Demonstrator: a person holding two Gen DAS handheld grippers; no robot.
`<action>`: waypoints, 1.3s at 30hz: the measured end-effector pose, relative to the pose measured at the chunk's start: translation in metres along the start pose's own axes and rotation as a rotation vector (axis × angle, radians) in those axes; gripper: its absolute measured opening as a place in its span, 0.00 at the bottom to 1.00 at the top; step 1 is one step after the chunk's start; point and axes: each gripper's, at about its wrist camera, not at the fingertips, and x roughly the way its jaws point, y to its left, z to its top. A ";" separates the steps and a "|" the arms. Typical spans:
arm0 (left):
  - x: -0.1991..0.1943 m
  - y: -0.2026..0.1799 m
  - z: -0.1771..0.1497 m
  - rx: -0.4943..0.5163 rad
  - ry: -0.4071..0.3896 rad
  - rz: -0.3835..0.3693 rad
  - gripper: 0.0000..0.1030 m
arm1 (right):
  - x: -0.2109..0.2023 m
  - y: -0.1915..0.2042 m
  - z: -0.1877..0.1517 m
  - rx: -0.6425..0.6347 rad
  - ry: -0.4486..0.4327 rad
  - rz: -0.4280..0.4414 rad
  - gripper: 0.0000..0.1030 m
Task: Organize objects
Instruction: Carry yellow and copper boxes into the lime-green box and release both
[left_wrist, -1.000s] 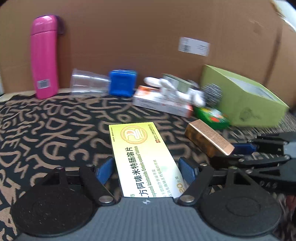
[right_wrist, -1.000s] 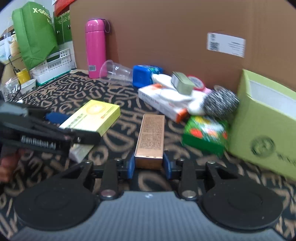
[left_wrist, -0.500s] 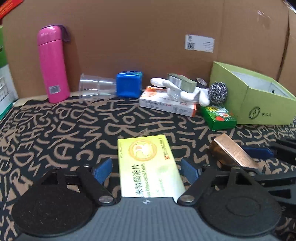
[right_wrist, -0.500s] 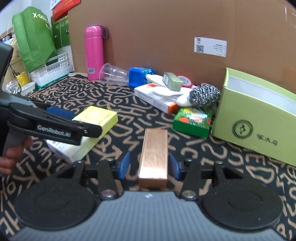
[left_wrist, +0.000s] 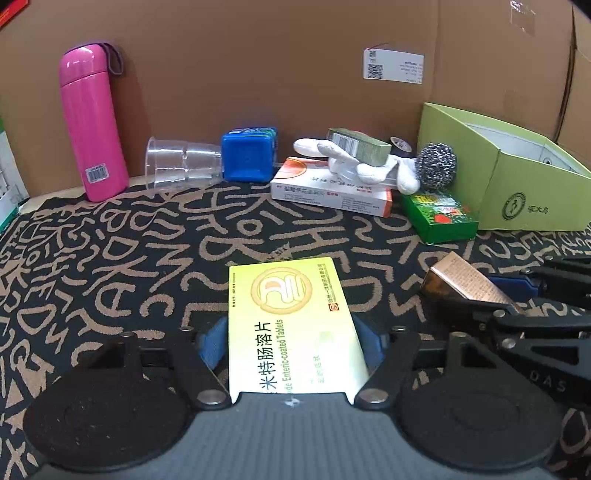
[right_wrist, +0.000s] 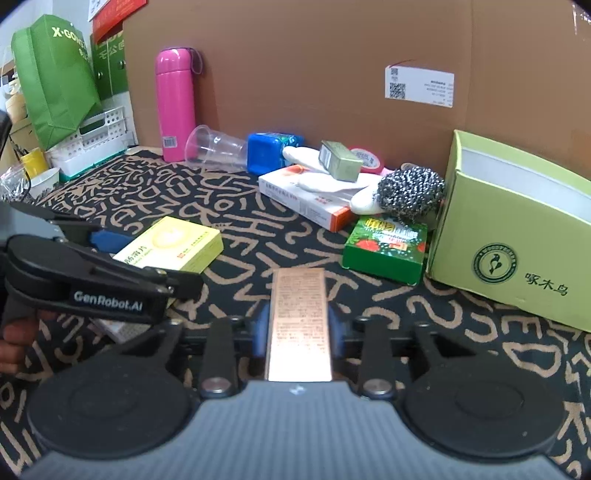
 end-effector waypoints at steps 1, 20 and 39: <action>-0.001 -0.002 0.000 0.004 0.002 -0.007 0.70 | -0.002 -0.001 -0.001 0.004 -0.001 0.004 0.29; -0.055 -0.116 0.096 0.171 -0.266 -0.287 0.70 | -0.103 -0.102 0.023 0.116 -0.273 -0.225 0.29; 0.073 -0.208 0.179 0.136 -0.201 -0.292 0.70 | -0.030 -0.231 0.068 0.102 -0.135 -0.481 0.29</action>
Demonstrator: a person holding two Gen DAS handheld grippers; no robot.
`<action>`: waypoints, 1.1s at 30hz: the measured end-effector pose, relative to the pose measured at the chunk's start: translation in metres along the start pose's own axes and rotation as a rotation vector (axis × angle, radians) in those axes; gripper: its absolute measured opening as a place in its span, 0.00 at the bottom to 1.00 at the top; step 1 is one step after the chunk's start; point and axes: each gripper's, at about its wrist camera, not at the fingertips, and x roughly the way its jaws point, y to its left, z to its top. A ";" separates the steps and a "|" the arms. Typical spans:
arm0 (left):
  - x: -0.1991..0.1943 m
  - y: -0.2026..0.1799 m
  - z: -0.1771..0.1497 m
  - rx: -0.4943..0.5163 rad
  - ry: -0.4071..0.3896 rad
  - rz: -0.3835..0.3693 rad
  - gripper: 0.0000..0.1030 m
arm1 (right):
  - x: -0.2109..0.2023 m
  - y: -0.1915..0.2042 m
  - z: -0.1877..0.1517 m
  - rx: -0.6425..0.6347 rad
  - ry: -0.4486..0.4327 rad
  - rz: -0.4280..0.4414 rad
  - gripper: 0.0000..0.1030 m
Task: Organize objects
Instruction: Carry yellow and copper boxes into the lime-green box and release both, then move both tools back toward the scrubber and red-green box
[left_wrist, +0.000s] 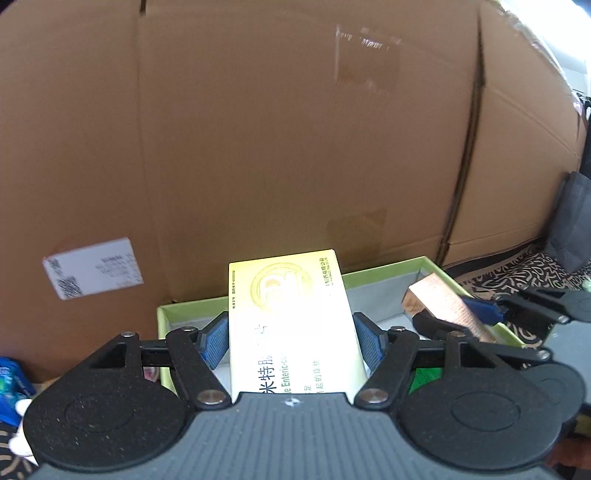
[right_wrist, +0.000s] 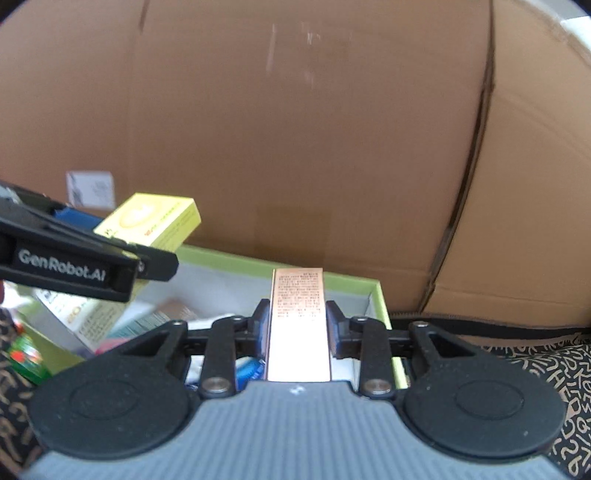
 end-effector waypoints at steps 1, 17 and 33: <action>0.004 0.002 -0.001 -0.010 -0.002 -0.007 0.70 | 0.009 0.000 0.000 0.001 0.017 0.004 0.29; -0.084 0.031 -0.020 -0.174 -0.101 -0.071 0.95 | -0.073 0.008 -0.007 0.017 -0.192 -0.029 1.00; -0.202 0.090 -0.131 -0.408 -0.137 0.024 1.00 | -0.128 0.086 -0.061 0.161 -0.130 0.220 1.00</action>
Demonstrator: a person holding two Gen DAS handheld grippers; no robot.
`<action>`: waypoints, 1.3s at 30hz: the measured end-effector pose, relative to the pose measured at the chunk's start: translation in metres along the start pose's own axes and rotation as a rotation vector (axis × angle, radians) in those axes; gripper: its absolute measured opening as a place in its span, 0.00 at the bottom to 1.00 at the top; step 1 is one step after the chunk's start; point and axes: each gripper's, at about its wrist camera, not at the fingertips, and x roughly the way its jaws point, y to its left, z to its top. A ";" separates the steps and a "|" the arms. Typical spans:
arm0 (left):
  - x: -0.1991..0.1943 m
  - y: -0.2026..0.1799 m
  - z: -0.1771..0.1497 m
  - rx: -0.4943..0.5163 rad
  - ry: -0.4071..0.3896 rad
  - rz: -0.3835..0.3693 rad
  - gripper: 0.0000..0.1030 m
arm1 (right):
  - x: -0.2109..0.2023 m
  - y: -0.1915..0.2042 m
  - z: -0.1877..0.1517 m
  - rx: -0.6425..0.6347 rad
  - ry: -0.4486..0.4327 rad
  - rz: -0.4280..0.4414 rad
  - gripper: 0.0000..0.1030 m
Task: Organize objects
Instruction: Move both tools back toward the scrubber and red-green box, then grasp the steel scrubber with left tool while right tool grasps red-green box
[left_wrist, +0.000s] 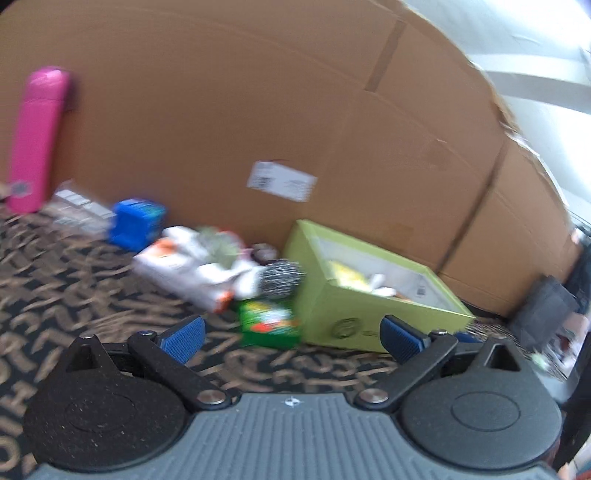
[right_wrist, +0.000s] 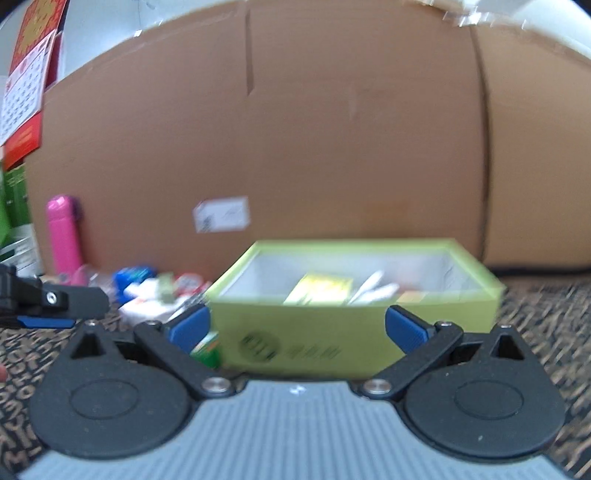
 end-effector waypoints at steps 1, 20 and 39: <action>-0.003 0.006 -0.001 -0.001 -0.004 0.032 1.00 | 0.006 0.007 -0.004 -0.004 0.029 0.015 1.00; -0.014 0.075 0.001 -0.059 0.004 0.199 1.00 | 0.120 0.091 -0.022 -0.019 0.254 0.028 0.88; 0.082 0.000 0.025 0.331 -0.004 0.019 1.00 | 0.015 0.054 -0.058 -0.049 0.308 0.064 0.59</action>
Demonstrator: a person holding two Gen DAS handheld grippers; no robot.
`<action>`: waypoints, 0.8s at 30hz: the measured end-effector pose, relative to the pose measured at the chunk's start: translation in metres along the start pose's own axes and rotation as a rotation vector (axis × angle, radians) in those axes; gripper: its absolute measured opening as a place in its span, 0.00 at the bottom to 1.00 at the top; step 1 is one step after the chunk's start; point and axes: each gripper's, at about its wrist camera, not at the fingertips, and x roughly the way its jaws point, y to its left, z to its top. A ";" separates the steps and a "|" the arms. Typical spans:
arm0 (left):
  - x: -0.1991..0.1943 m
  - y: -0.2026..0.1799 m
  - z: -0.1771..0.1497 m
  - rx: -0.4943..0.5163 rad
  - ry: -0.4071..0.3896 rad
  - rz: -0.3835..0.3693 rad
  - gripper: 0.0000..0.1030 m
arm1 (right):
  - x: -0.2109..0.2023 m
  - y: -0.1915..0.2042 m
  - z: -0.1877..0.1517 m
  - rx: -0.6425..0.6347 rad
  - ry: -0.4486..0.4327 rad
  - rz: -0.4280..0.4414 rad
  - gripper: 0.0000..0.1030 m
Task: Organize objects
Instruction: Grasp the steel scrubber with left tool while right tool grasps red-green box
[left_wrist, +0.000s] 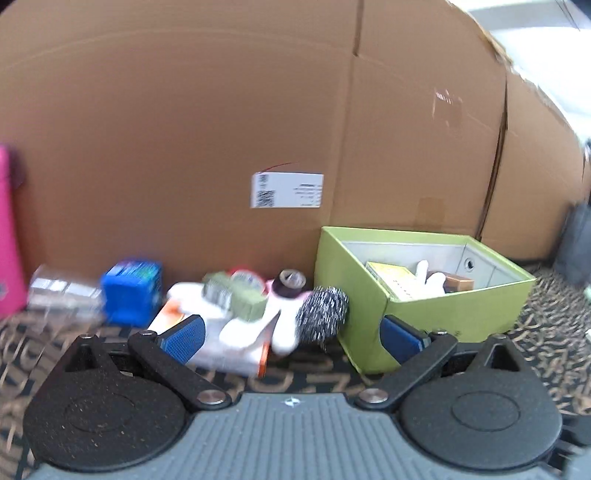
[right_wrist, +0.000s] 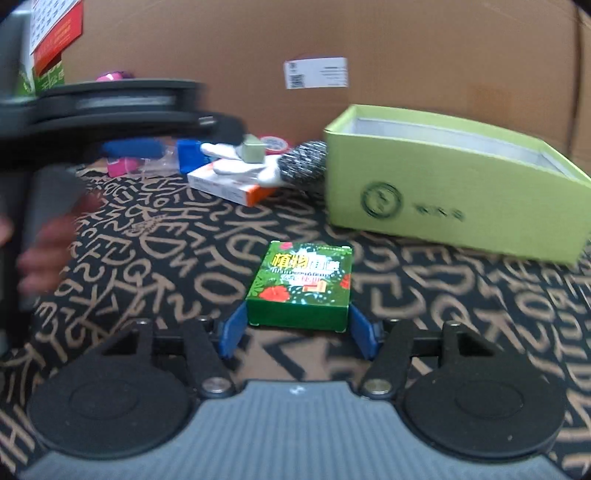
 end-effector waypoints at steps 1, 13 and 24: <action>0.009 -0.003 0.002 0.030 0.002 -0.009 1.00 | -0.002 -0.003 -0.002 0.008 0.001 -0.006 0.59; 0.077 -0.011 0.004 0.115 0.169 -0.099 0.33 | -0.015 -0.016 -0.008 0.056 -0.009 -0.011 0.59; -0.018 0.005 -0.025 0.063 0.232 -0.107 0.28 | -0.014 -0.010 -0.004 0.072 -0.012 0.019 0.76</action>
